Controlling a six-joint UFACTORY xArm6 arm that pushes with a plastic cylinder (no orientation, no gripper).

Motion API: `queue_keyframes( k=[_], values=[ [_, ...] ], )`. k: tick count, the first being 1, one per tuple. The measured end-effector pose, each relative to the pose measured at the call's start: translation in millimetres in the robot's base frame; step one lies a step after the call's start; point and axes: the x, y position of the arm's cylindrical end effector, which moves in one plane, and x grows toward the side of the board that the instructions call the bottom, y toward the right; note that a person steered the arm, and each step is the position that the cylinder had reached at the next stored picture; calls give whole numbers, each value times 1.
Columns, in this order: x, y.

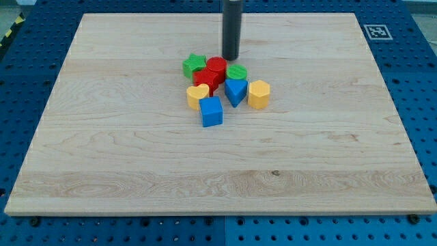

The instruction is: Move your arm above the green star

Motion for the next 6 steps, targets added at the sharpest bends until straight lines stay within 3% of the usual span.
queue_keyframes(
  k=[2,4,6],
  values=[
    [6,-98],
    [36,-99],
    [-4,-89]
  ],
)
